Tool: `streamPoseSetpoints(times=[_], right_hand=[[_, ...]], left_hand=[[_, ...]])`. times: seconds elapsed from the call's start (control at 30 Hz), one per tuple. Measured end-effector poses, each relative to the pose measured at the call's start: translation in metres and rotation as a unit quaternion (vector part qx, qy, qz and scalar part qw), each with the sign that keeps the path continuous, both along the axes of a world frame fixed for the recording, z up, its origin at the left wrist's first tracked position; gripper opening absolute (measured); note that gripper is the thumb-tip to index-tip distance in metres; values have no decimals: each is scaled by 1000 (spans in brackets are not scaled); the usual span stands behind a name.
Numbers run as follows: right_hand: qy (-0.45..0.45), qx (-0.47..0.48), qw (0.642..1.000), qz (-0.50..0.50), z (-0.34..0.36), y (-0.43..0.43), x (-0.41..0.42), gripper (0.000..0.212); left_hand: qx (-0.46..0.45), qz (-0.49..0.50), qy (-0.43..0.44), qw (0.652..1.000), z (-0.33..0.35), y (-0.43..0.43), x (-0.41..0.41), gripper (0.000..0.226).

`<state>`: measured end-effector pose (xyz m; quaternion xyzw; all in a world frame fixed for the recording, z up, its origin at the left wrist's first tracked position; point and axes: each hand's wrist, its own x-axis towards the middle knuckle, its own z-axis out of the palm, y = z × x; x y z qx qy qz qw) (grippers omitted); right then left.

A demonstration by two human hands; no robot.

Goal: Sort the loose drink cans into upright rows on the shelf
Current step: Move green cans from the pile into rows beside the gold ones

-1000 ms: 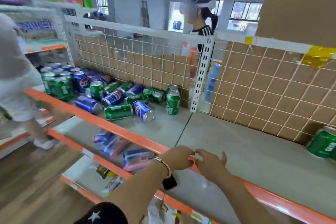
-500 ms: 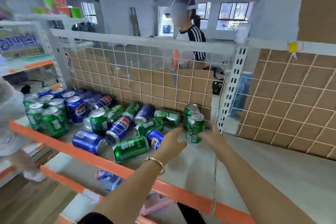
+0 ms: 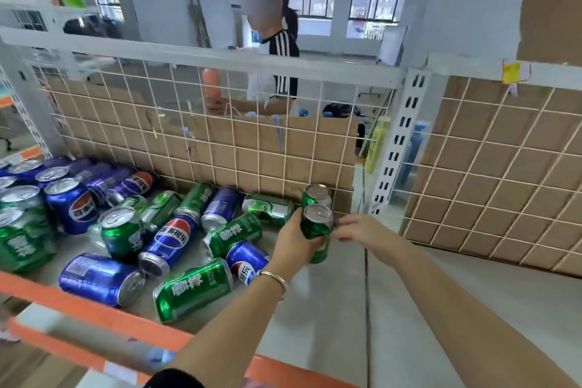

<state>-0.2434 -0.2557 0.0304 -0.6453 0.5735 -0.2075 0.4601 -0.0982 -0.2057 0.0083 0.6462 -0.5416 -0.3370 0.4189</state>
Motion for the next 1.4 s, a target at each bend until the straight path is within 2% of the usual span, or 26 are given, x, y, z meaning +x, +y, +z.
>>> streamPoseSetpoints(times=[0.07,0.23,0.4,0.47,0.57,0.67,0.77,0.9,1.0,1.07,1.13,1.23,1.33,1.4], right_hand=[[6,-23,999,-40,-1,-10,-3,29],[14,-30,997,-63,2,-29,14,65],[-21,-58,994,-88,9,-50,38,64],[15,-58,993,-100,6,-57,46,76],[117,-80,984,-108,-4,-61,55,91],[121,-106,981,-111,-9,-62,57,75],[76,-132,983,-100,-10,-58,50,59],[49,-152,983,-91,-12,-47,29,56],[130,-170,974,-74,-7,-38,11,57],[190,-174,965,-54,0,-28,-3,47],[213,-178,960,-19,6,-19,-19,39],[231,-158,960,33,12,-3,-44,48],[241,-138,961,11,11,13,-70,70],[187,-104,977,-14,5,28,-91,78]], left_hand=[[8,2,-12,1000,0,-6,3,60],[16,-24,-59,998,3,-12,17,63],[1,-52,-110,993,4,-6,25,57],[-6,-59,-122,991,5,-5,30,58],[3,-57,-119,991,6,-3,34,61],[8,-57,-96,994,5,-2,36,63],[3,-64,-73,995,4,1,34,63],[7,-57,-44,997,0,3,25,65],[10,-76,-51,996,-1,3,17,62],[11,-80,-57,995,-1,1,13,59],[13,-74,-70,995,-1,-1,11,54],[33,-84,-57,994,-2,-3,0,46],[33,-120,-38,992,-2,-1,-21,47],[37,-147,-38,988,0,1,-37,45]])
